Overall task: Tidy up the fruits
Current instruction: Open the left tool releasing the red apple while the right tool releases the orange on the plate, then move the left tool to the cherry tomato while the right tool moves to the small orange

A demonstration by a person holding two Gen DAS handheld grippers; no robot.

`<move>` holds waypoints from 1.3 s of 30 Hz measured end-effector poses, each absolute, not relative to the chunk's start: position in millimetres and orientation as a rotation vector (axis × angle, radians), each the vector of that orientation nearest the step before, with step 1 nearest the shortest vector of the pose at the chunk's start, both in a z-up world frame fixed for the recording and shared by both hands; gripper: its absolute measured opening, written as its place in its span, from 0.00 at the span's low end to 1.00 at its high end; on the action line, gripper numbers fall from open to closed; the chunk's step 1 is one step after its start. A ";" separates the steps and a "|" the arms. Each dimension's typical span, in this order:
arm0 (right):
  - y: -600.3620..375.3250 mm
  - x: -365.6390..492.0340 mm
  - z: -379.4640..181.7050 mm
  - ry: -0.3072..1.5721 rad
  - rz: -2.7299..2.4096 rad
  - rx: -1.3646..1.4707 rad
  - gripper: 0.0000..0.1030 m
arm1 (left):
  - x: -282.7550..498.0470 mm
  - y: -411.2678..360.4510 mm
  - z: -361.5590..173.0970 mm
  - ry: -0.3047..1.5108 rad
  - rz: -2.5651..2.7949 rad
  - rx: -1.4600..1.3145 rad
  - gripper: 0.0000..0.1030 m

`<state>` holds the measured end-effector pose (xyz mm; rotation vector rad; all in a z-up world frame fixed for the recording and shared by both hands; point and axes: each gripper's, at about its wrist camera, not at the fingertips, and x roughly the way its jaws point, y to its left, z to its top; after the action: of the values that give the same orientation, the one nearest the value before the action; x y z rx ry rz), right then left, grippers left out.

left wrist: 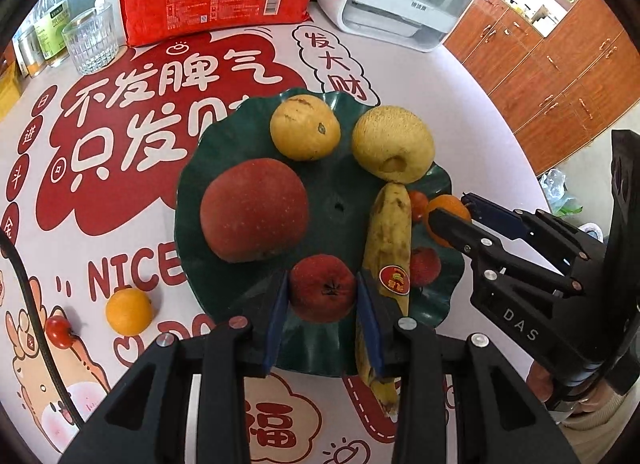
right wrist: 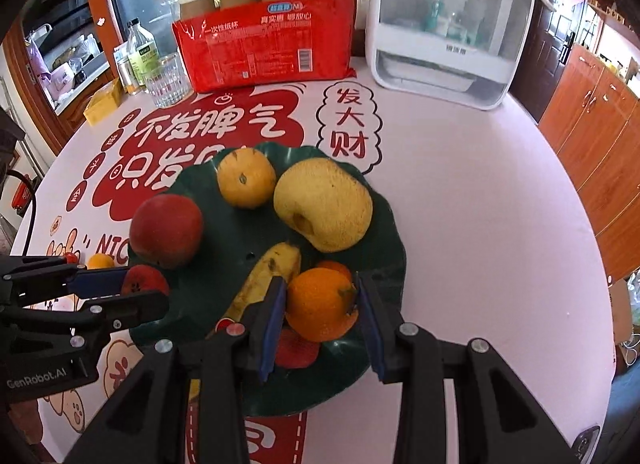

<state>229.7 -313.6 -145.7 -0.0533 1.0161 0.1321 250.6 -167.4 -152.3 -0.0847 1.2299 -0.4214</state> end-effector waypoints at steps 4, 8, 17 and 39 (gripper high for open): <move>-312.8 231.9 -148.8 1.025 0.144 -0.056 0.36 | 251.2 -169.1 -155.6 1.238 -0.415 -0.081 0.32; -308.0 231.6 -150.1 1.029 0.154 -0.082 0.36 | 249.9 -170.8 -156.0 1.243 -0.411 -0.069 0.34; -305.2 230.5 -141.4 1.000 0.174 -0.058 0.37 | 247.3 -167.2 -145.2 1.216 -0.392 -0.066 0.69; -305.8 215.1 -128.3 0.988 0.157 -0.018 0.37 | 232.7 -160.0 -124.3 1.180 -0.383 -0.065 0.77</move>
<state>215.1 -305.8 -128.3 -0.0179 0.9882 0.1566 232.7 -160.0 -124.3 -0.0646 1.1798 -0.3834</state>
